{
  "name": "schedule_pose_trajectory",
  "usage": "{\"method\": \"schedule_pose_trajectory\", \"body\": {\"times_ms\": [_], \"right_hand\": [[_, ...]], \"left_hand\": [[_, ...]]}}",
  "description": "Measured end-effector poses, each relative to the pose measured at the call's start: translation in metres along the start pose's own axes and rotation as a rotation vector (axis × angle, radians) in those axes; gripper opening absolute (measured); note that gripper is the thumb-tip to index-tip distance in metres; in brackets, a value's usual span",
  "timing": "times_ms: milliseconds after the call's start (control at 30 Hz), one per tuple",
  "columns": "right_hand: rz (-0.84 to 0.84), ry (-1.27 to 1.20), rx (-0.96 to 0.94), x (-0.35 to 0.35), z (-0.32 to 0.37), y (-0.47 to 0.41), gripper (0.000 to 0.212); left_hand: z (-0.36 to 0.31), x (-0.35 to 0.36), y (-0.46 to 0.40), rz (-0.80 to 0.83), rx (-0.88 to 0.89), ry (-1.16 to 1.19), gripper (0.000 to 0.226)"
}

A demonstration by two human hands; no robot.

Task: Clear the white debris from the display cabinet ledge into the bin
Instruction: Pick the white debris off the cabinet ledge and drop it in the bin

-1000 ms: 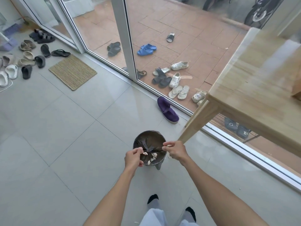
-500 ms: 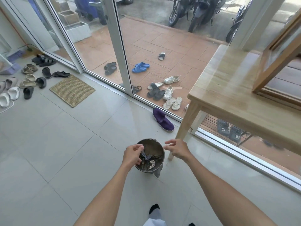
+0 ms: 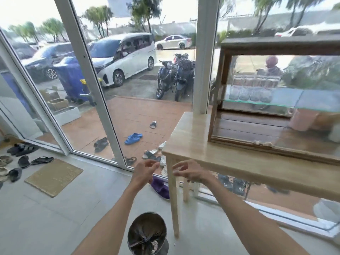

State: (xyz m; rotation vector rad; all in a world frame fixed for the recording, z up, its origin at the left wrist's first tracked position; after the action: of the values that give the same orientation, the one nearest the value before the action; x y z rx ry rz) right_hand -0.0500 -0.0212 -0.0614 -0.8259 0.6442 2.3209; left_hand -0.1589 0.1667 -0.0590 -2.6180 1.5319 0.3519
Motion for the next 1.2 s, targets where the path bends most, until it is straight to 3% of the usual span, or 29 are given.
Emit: {"method": "schedule_pose_trajectory", "body": {"times_ms": [133, 333, 533, 700, 1000, 1200], "right_hand": [[-0.202, -0.014, 0.002, -0.057, -0.012, 0.043, 0.029], [-0.413, 0.076, 0.138, -0.125, -0.074, 0.113, 0.023], [-0.609, 0.107, 0.305, -0.167, -0.126, 0.167, 0.01], [-0.714, 0.18, 0.402, -0.19, -0.153, 0.175, 0.012], [-0.878, 0.363, 0.44, -0.223, -0.174, 0.141, 0.023], [-0.876, 0.437, 0.431, -0.221, -0.182, 0.124, 0.028]], "left_hand": [[-0.05, 0.041, 0.0, 0.025, 0.124, -0.034, 0.009], [-0.094, 0.13, 0.006, 0.149, 0.264, -0.061, 0.018], [-0.111, 0.215, 0.004, 0.285, 0.341, -0.062, 0.013], [-0.117, 0.267, -0.017, 0.383, 0.377, -0.139, 0.016], [-0.117, 0.332, -0.061, 0.331, 0.48, -0.253, 0.014], [-0.12, 0.348, -0.076, 0.284, 0.571, -0.321, 0.018]]}}
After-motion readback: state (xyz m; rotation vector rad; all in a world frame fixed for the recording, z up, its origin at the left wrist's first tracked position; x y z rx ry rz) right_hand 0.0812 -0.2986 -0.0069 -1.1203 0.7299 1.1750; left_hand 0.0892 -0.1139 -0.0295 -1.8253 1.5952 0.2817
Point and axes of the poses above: each hand's wrist, its own y-axis away from the middle knuckle, its own x-axis out of the palm, z = x × y, the point moved 3 cm from there along -y, towards the middle knuckle, and after that the axes turned 14 degrees about y, right-handed, at the moved point
